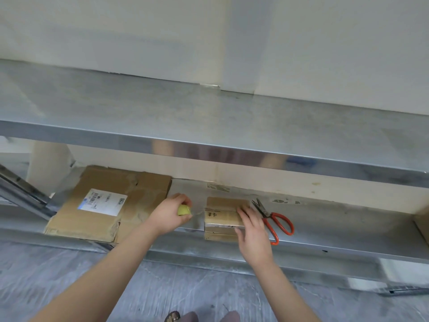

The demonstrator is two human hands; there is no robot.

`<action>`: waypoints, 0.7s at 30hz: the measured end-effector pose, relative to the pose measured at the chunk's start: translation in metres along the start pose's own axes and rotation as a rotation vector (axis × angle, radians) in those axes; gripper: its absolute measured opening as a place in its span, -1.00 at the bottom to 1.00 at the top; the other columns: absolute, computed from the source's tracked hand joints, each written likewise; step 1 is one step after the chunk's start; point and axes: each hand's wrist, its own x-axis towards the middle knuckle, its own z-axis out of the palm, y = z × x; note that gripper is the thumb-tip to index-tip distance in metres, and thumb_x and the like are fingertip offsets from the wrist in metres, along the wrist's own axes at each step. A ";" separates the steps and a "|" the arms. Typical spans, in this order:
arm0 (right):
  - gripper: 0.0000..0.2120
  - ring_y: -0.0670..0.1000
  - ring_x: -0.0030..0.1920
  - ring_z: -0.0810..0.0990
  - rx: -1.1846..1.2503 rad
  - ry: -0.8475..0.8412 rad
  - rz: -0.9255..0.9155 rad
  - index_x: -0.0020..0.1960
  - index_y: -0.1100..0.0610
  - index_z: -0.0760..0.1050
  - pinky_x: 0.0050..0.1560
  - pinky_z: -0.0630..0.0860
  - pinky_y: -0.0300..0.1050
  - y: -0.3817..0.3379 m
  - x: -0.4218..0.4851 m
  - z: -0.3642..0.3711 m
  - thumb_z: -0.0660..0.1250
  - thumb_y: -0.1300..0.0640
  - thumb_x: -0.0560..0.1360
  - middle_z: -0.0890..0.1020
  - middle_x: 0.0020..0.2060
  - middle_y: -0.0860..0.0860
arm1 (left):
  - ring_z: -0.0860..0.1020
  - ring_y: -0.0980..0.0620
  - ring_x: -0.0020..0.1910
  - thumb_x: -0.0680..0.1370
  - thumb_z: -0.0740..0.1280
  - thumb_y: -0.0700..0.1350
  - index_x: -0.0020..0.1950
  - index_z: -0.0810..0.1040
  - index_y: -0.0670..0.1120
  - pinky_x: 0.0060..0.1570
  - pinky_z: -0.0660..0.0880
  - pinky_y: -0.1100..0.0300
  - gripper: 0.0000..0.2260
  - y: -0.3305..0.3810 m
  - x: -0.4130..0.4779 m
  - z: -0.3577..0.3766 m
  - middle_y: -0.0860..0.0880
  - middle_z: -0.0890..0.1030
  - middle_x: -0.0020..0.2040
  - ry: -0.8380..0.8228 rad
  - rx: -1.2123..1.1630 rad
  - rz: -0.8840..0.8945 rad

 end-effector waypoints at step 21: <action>-0.43 -0.04 0.56 -0.02 -0.207 -0.090 -0.038 0.58 -0.03 0.03 0.52 0.05 -0.12 0.000 -0.001 -0.001 0.05 -0.17 0.63 0.12 0.56 -0.08 | 0.46 0.04 -0.07 0.49 0.37 -0.10 0.00 0.40 0.04 -0.14 0.39 0.20 -0.82 -0.017 0.028 -0.004 0.12 0.43 0.01 -0.101 0.113 0.149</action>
